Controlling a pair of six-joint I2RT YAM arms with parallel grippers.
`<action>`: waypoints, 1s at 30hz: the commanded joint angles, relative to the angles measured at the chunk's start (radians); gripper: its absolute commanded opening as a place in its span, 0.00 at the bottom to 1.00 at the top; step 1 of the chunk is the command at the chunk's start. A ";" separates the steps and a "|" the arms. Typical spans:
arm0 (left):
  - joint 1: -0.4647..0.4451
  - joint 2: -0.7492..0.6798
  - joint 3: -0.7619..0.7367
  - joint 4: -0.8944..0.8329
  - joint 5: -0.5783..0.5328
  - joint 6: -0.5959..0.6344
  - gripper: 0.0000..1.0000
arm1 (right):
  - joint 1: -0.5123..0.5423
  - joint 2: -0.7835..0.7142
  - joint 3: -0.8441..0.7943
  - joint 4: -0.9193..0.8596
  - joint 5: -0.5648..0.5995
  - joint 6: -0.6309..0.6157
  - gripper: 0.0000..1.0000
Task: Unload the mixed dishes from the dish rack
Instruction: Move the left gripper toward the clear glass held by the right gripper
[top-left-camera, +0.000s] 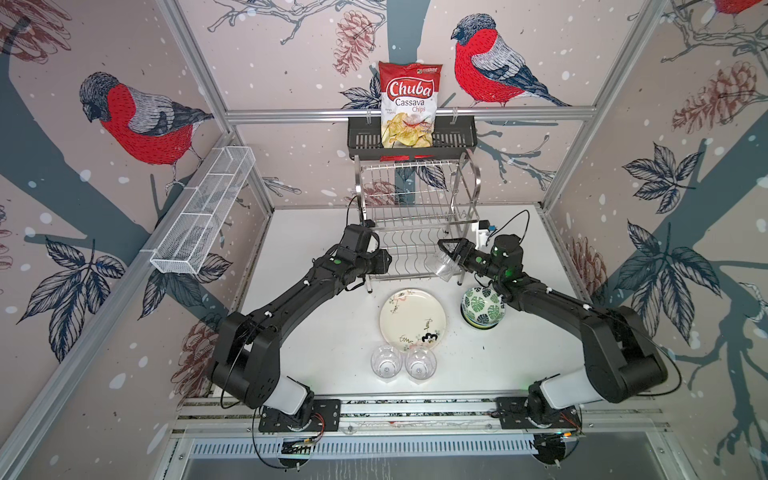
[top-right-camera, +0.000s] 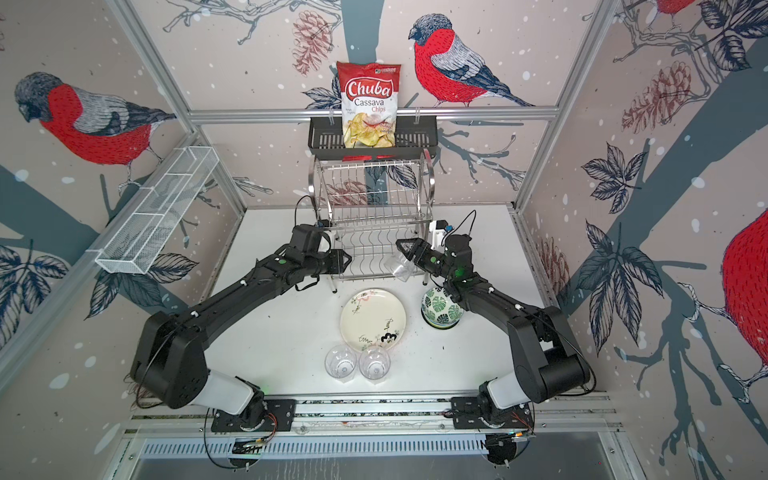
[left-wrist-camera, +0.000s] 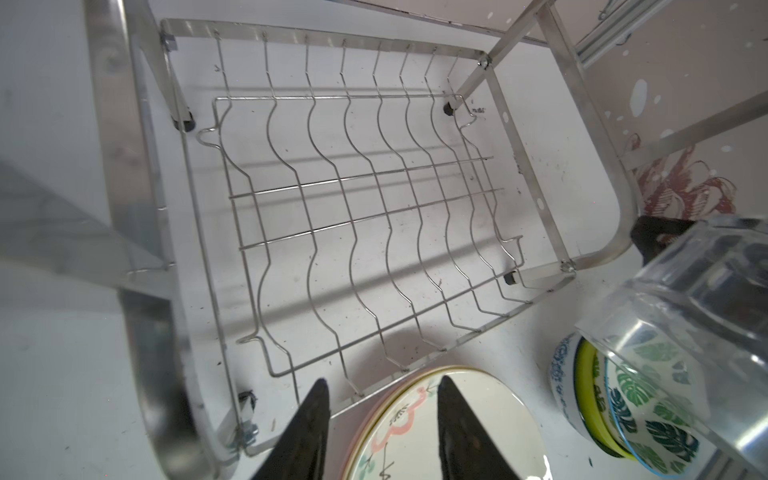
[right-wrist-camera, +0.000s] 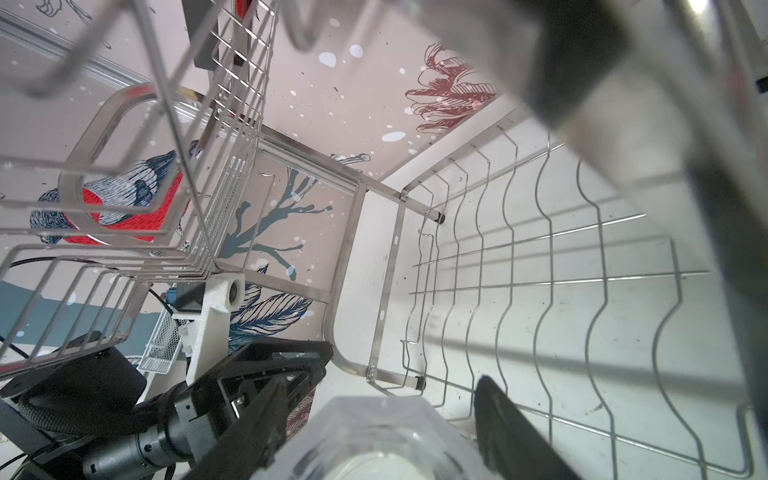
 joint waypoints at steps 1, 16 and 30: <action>0.001 -0.008 0.005 0.014 0.129 0.056 0.44 | -0.009 0.016 0.012 0.072 -0.036 -0.001 0.07; 0.001 -0.254 -0.163 -0.212 0.208 0.143 0.50 | -0.002 0.030 0.040 0.074 -0.047 0.005 0.07; 0.002 -0.478 -0.182 -0.259 0.159 0.059 0.57 | 0.069 -0.157 -0.048 0.006 0.044 0.001 0.07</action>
